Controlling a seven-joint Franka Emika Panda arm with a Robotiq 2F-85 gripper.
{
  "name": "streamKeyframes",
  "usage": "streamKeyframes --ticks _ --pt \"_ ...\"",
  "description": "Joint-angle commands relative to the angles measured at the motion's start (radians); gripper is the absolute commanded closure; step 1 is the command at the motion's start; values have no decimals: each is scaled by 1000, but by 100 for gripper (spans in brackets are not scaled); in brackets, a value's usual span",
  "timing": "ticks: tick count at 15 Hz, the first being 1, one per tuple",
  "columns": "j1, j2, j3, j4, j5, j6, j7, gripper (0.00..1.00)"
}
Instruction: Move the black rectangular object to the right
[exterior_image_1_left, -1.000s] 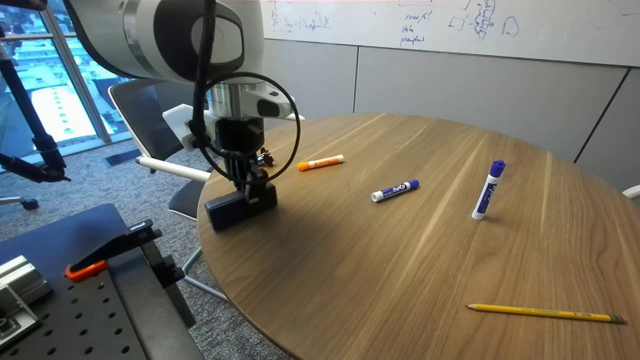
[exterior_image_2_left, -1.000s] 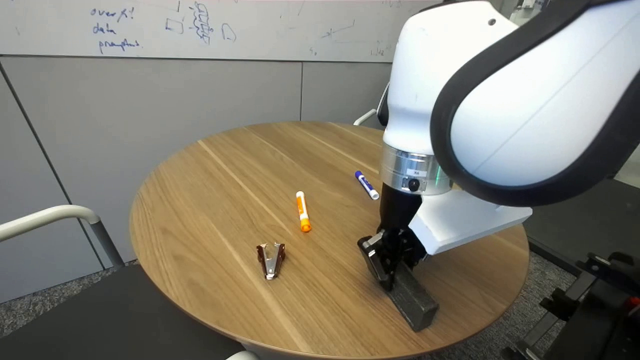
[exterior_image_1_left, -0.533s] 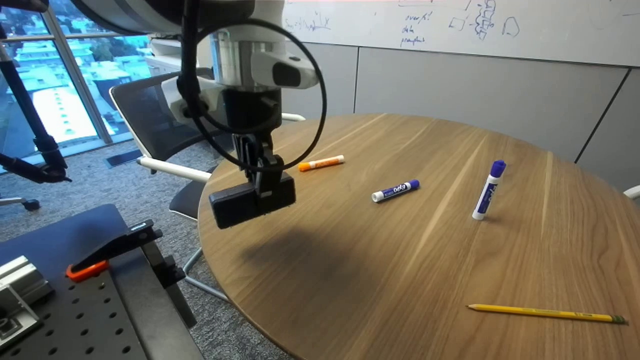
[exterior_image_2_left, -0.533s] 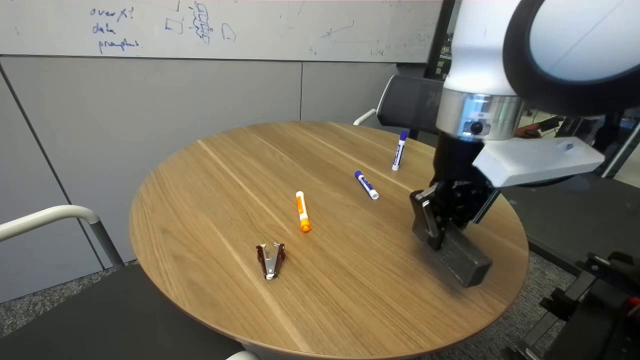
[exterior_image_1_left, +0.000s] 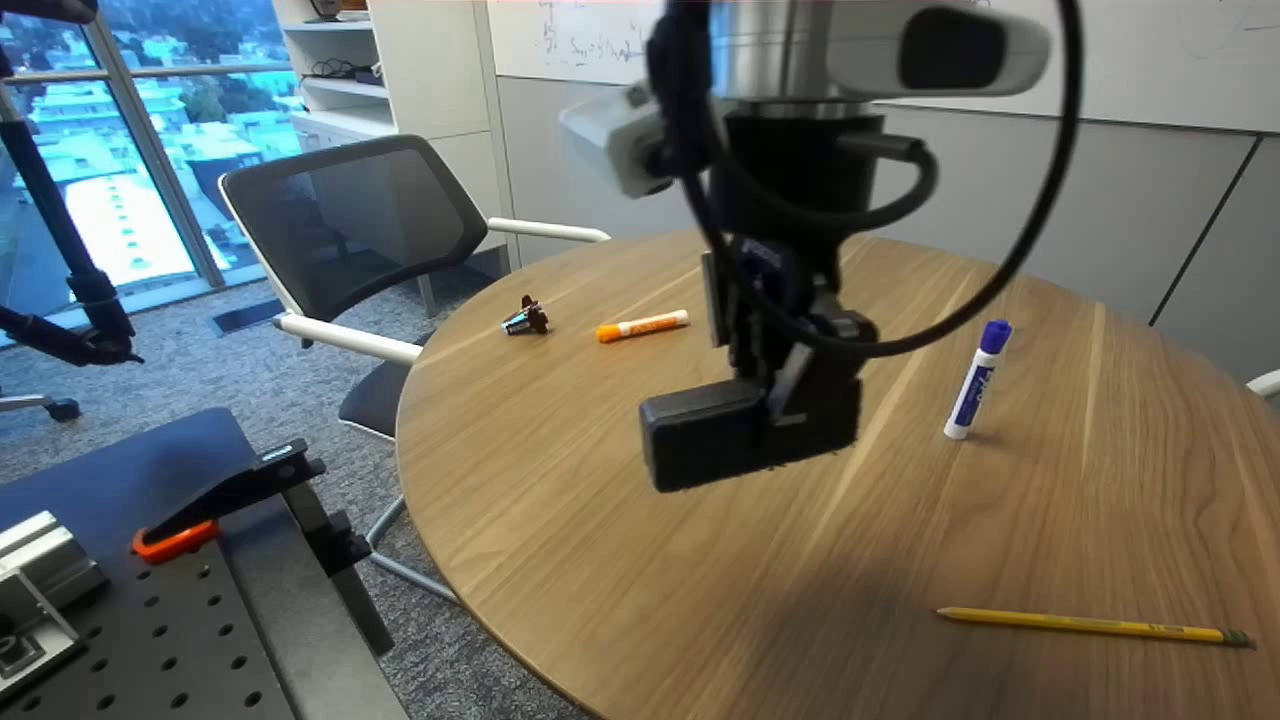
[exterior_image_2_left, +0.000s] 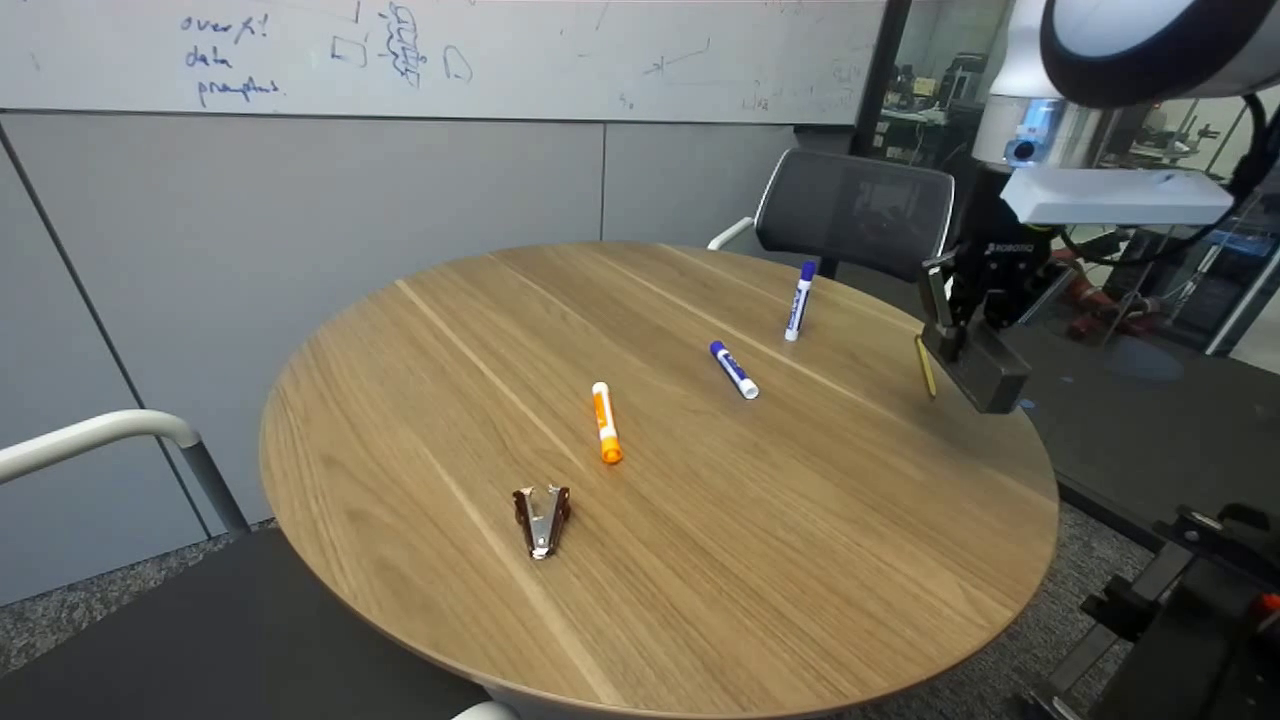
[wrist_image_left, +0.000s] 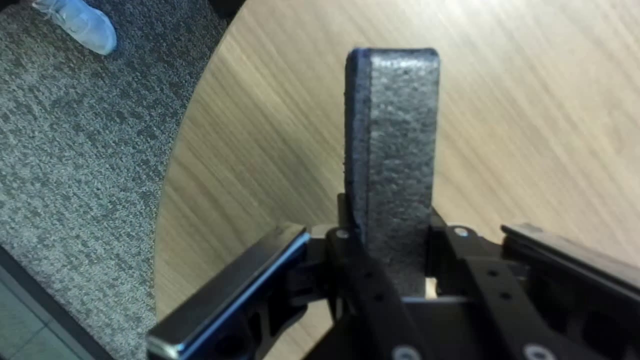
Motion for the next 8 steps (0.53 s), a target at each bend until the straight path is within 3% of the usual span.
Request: streamKeyframes --ticks 1,8 --pt "-21 148 3 202 31 -70 3 93" --pt "18 400 9 446 28 -84 29 93"
